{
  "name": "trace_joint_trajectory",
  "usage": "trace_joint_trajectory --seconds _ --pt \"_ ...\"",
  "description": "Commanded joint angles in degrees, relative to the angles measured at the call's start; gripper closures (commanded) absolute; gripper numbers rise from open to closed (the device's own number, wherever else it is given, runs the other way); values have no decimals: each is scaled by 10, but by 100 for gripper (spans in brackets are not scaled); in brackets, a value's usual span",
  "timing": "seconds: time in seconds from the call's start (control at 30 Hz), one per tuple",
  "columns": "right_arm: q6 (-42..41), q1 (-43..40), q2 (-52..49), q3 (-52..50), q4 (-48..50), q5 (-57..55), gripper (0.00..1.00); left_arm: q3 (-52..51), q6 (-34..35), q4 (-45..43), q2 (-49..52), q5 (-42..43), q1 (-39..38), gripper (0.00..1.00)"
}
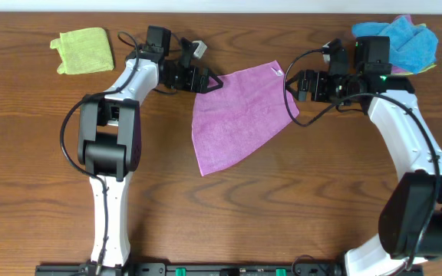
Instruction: Fold the cloth
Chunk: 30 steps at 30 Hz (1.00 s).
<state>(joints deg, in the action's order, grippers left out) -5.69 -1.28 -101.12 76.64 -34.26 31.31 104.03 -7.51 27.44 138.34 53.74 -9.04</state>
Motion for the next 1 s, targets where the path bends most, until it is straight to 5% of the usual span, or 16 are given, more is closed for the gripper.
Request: trace_joint_trajectory --seconds 0.0,0.63,0.97 --pt "-7 -1 0 2 0 7 1 -7 3 16 19 12 0 10" --pt "-2 -2 0 2 0 6 1 64 2 137 -36 20 10 12" --pt "-2 -2 0 2 0 6 1 101 2 141 -39 156 6 16"
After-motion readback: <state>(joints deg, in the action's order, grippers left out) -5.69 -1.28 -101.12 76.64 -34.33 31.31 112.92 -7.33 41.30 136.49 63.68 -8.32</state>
